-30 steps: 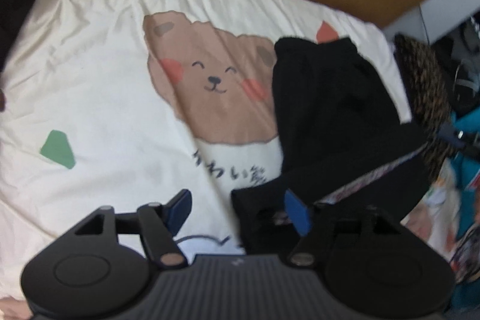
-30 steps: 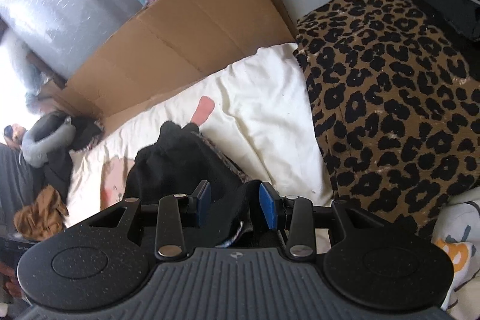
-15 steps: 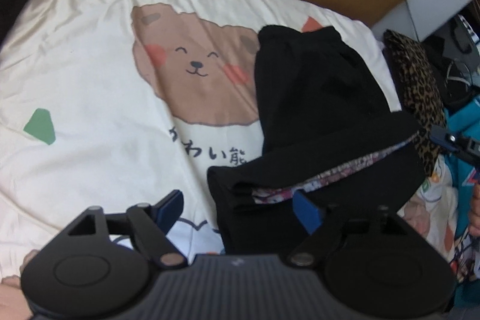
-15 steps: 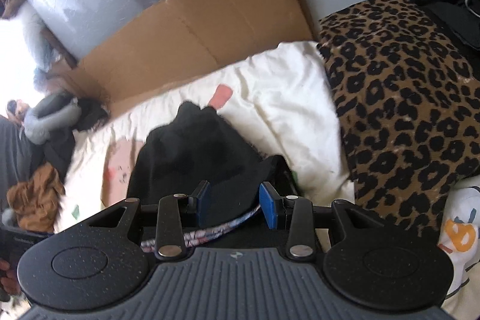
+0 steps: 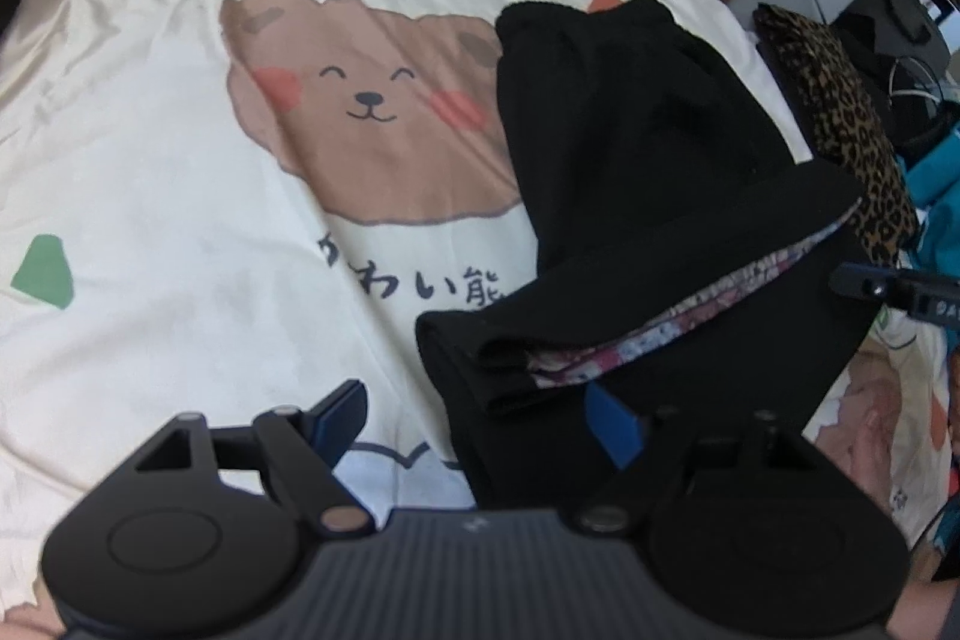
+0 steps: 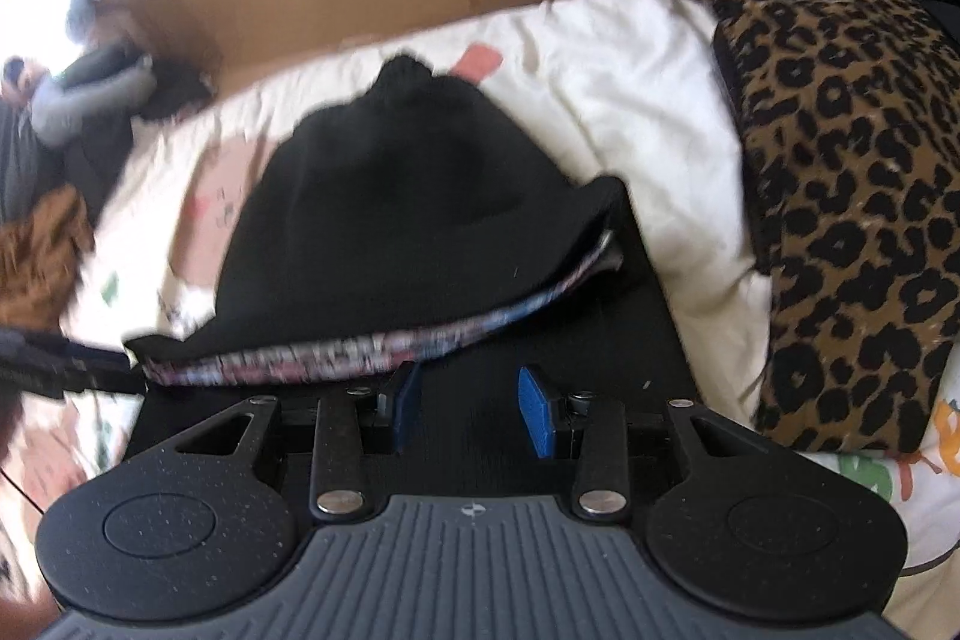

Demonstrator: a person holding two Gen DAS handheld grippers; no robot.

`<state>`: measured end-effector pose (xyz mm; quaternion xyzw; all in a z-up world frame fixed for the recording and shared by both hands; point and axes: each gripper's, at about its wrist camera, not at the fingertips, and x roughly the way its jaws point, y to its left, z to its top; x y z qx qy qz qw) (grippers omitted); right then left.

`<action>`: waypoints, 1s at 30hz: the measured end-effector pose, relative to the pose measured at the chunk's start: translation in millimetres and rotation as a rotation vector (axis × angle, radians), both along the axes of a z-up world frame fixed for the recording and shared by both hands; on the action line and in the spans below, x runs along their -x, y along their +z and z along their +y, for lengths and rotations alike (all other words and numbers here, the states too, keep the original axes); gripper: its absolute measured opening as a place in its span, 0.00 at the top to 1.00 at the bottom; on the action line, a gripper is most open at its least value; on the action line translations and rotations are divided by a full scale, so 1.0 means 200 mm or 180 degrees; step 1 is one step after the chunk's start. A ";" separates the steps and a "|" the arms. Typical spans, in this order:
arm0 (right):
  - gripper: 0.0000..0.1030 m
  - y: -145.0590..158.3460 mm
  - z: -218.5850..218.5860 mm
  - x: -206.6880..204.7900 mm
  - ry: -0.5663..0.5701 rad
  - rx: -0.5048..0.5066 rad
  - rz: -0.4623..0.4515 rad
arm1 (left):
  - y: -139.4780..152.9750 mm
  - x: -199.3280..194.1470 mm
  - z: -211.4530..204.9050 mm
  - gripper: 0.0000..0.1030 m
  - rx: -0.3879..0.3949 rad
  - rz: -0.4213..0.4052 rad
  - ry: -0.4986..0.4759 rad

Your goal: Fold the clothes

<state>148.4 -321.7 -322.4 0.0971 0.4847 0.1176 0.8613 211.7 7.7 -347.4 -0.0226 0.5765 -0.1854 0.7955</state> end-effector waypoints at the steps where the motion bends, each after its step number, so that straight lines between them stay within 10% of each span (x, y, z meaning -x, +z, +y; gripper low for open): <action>1: 0.61 -0.02 0.02 0.00 0.0040 0.0066 0.0004 | -0.01 0.01 -0.01 0.20 -0.0026 -0.0039 -0.0045; 12: 0.60 -0.12 0.16 -0.02 0.0336 0.0647 -0.0091 | -0.13 0.08 -0.09 0.21 -0.0445 -0.0337 -0.0481; 30: 0.59 -0.07 0.22 -0.24 0.0395 0.0769 -0.0512 | -0.03 -0.07 -0.02 0.22 -0.0416 -0.0629 -0.0222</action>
